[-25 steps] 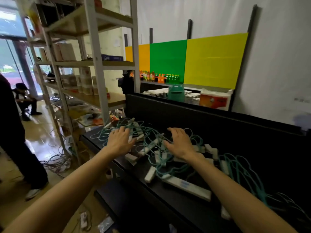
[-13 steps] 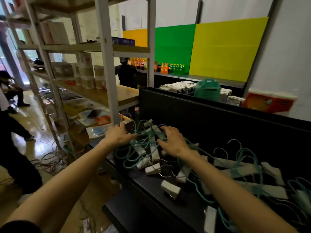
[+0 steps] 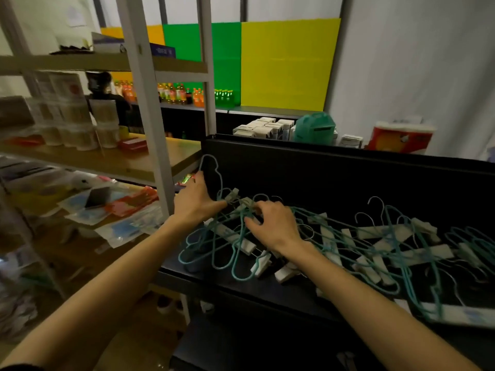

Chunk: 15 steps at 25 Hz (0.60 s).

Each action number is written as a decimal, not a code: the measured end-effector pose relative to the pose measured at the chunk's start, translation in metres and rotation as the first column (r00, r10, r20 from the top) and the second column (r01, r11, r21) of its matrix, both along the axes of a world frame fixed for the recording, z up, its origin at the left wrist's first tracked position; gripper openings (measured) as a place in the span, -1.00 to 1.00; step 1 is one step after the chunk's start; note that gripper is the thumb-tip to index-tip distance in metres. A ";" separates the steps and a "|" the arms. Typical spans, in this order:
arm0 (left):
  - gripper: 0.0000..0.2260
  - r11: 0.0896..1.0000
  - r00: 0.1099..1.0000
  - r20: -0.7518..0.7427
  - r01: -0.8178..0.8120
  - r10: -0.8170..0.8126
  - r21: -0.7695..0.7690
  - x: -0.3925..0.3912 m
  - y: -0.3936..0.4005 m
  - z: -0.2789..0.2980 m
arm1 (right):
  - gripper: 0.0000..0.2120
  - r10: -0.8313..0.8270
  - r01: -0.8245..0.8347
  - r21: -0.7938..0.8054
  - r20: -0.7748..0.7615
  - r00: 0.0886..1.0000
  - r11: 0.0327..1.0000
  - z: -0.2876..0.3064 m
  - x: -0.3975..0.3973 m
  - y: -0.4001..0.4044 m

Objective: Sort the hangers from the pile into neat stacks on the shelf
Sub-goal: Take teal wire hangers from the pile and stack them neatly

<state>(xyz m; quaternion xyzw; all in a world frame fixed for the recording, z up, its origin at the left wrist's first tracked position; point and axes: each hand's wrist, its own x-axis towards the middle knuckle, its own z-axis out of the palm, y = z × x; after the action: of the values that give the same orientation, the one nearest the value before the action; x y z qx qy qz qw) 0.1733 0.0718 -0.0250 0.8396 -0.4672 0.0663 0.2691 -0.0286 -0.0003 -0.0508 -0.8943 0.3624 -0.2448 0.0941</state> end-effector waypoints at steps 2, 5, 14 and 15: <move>-0.13 0.999 1.000 -0.030 0.004 -0.006 -0.049 0.008 0.003 0.001 | -0.53 -0.035 0.033 -0.056 -0.035 0.999 0.998 -0.003 0.005 0.006; -0.12 0.996 0.994 -0.108 0.011 -0.020 -0.084 0.018 0.009 -0.003 | -0.38 -0.099 0.094 -0.088 -0.049 0.994 0.992 -0.004 0.016 0.016; -0.04 0.996 0.963 -0.267 0.011 -0.035 -0.089 0.029 0.008 -0.022 | -0.67 -0.186 0.175 -0.068 -0.218 0.958 0.982 0.004 0.043 0.044; -0.04 0.995 0.960 -0.279 0.008 -0.034 -0.095 0.031 0.008 -0.023 | -0.70 -0.191 0.191 -0.020 -0.192 0.963 0.981 0.007 0.043 0.045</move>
<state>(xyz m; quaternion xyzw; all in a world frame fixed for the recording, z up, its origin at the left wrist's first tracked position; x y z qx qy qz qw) 0.2038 0.0796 -0.0482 0.8221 -0.4297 -0.0342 0.3720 0.0146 0.0445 -0.0435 -0.8749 0.4541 -0.1650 0.0337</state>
